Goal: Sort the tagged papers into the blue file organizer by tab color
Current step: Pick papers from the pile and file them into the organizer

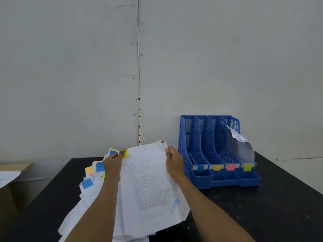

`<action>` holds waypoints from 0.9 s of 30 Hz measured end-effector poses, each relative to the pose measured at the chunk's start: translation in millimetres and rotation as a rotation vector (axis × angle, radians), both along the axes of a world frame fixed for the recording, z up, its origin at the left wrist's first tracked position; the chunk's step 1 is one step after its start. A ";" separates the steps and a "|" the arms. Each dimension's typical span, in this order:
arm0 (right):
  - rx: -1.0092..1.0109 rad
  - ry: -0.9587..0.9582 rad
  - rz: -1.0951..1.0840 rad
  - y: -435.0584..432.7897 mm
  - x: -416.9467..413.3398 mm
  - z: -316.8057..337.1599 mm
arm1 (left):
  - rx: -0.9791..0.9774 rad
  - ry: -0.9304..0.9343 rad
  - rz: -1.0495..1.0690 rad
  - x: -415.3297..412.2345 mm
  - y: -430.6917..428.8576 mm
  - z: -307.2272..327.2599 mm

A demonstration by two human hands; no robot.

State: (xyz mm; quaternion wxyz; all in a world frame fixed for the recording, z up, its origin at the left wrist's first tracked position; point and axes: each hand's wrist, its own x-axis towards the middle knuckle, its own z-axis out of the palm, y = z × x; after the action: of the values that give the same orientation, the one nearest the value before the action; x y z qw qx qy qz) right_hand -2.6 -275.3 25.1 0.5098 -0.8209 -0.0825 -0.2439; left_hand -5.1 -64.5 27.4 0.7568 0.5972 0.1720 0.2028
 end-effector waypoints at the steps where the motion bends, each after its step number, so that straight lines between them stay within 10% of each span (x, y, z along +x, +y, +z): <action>1: 0.000 0.001 0.005 -2.7 -0.7 0.5 | 0.034 0.011 0.013 1.5 -3.2 -0.1; 27: 0.062 0.046 0.022 -19.0 -15.6 3.1 | 0.156 -0.210 -0.024 -10.3 -16.4 16.8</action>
State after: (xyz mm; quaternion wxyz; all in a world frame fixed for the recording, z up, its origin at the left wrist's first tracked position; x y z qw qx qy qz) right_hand -18.1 -294.3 28.2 0.5393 -0.8093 -0.0720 -0.2216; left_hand -15.4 -80.9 44.2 0.7242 0.6318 0.0683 0.2677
